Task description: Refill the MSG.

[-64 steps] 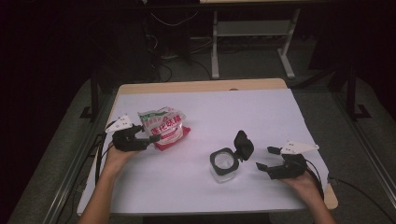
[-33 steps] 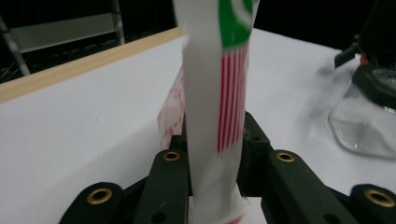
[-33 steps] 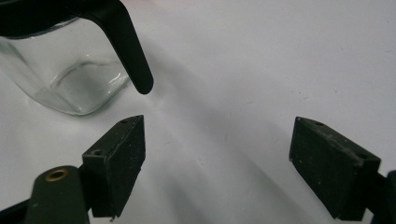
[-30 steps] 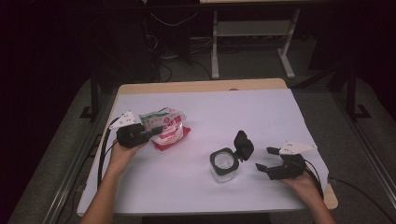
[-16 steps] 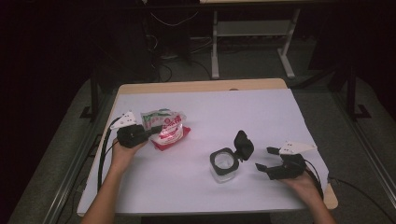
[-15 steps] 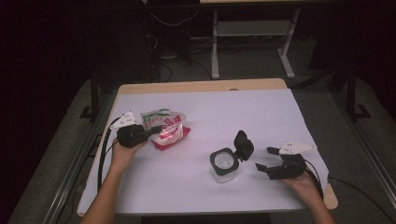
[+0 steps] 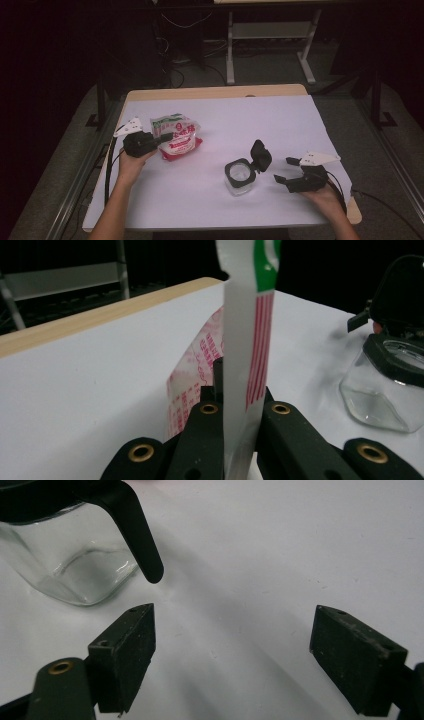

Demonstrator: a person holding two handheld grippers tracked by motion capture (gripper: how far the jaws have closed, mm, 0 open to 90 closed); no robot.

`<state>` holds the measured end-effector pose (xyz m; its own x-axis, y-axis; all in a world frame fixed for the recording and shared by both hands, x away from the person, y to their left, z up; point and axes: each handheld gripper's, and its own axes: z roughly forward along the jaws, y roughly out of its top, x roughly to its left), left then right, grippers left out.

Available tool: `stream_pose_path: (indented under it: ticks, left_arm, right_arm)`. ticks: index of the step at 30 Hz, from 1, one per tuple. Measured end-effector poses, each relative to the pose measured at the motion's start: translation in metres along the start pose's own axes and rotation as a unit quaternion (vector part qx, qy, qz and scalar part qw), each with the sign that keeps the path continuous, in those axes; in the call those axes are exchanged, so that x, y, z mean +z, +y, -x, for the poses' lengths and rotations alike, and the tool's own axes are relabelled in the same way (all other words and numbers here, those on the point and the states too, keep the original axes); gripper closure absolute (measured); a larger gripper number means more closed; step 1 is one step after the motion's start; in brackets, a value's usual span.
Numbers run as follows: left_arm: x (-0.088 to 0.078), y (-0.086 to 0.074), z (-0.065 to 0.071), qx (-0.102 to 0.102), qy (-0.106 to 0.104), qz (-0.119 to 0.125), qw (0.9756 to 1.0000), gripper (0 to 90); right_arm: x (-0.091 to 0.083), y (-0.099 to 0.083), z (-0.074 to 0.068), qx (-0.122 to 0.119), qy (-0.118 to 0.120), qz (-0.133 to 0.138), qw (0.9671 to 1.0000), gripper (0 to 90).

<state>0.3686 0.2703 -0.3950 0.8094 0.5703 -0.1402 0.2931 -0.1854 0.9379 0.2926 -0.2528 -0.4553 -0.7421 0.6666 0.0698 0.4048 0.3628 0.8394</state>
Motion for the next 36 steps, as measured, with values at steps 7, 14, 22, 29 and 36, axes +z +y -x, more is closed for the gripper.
stream_pose_path:
  ticks: [7, 14, 22, 29, 36]
  left_arm:
    - [-0.007, 0.012, 0.008, -0.003, 0.007, -0.009, 0.9999, 90.0]
    - [-0.015, 0.021, 0.016, -0.005, 0.002, -0.008, 0.9999, 90.0]
    - [-0.029, 0.030, 0.022, -0.017, -0.018, 0.009, 0.9996, 90.0]
    - [-0.034, 0.039, 0.032, -0.011, -0.025, 0.005, 0.9996, 90.0]
    - [-0.036, 0.048, 0.041, -0.009, -0.038, -0.007, 0.9992, 90.0]
  right_arm:
    - [0.000, 0.000, 0.000, -0.002, 0.001, 0.000, 1.0000, 18.1]
    - [0.000, 0.000, 0.000, -0.002, 0.001, 0.001, 1.0000, 18.1]
    - [-0.004, -0.001, -0.001, 0.000, 0.000, 0.005, 1.0000, 18.1]
    - [-0.019, 0.005, -0.012, 0.003, -0.009, 0.008, 0.9999, 19.7]
    - [-0.038, 0.005, -0.030, 0.020, 0.014, 0.006, 0.9997, 25.2]
